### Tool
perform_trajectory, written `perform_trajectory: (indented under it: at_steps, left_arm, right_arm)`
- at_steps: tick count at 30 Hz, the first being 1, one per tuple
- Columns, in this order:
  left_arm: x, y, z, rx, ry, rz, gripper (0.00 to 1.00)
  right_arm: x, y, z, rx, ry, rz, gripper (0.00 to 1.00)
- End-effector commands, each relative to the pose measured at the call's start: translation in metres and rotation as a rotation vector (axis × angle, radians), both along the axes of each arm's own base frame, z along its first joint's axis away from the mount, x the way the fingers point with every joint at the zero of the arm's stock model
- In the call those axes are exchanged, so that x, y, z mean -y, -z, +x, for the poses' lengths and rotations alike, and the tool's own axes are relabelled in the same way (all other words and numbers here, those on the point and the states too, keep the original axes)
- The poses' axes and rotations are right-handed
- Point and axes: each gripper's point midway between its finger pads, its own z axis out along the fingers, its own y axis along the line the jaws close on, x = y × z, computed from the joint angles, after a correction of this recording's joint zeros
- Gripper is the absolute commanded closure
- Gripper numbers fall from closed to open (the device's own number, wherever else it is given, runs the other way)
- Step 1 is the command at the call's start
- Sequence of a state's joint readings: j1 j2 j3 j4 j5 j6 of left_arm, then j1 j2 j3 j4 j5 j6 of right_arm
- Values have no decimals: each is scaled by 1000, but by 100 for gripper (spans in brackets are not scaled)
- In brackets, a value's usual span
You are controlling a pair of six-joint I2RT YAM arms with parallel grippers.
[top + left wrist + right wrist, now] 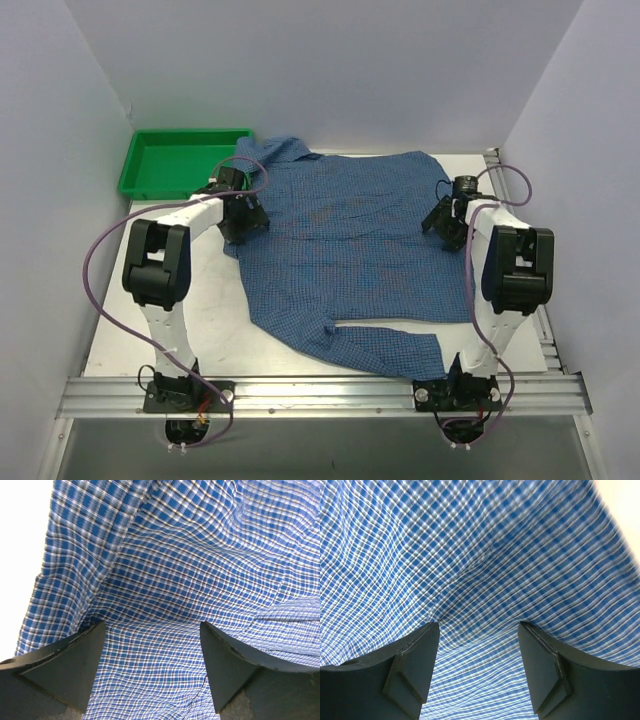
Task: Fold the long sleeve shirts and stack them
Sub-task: Flatten the shirt out
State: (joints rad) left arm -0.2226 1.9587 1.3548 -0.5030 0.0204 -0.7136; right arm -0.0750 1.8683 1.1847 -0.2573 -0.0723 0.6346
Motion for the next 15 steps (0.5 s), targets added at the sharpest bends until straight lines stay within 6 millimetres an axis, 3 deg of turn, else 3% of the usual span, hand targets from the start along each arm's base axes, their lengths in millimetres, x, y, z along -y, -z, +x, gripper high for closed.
perform_trajectory:
  at_steps: [1,5,6,7,8,9,10,11,12,13,14,15]
  left_arm:
    - [-5,-12,29,73,58,19,12]
    - [-1,-59,28,193,115,31,7]
    - [3,-88,23,256,129,29,5]
    - [3,-87,8,250,143,37,3]
    - [4,-113,-3,308,146,27,3]
    - [2,-118,-15,316,140,44,2]
    - [7,-104,-39,277,153,50,3]
    - [9,-121,-54,322,162,47,3]
    - [9,-115,-72,301,171,61,3]
    - [18,-96,-99,251,204,61,3]
    - [18,-99,-117,260,210,50,2]
    - [19,-90,-133,232,213,46,3]
  right_arm:
    - [4,-18,29,60,-46,-11,34]
    - [3,-64,23,143,-110,-79,29]
    - [-1,-70,16,148,-136,-102,27]
    - [-3,-91,9,186,-139,-118,27]
    - [-4,-83,-12,138,-144,-131,25]
    - [-7,-85,-23,137,-145,-128,24]
    - [-10,-100,-34,174,-153,-131,23]
    - [-14,-86,-58,121,-167,-159,20]
    - [-16,-86,-70,114,-173,-167,19]
    - [-25,-94,-86,127,-196,-165,19]
    - [-28,-92,-97,121,-203,-162,19]
    - [-31,-79,-117,83,-219,-157,19]
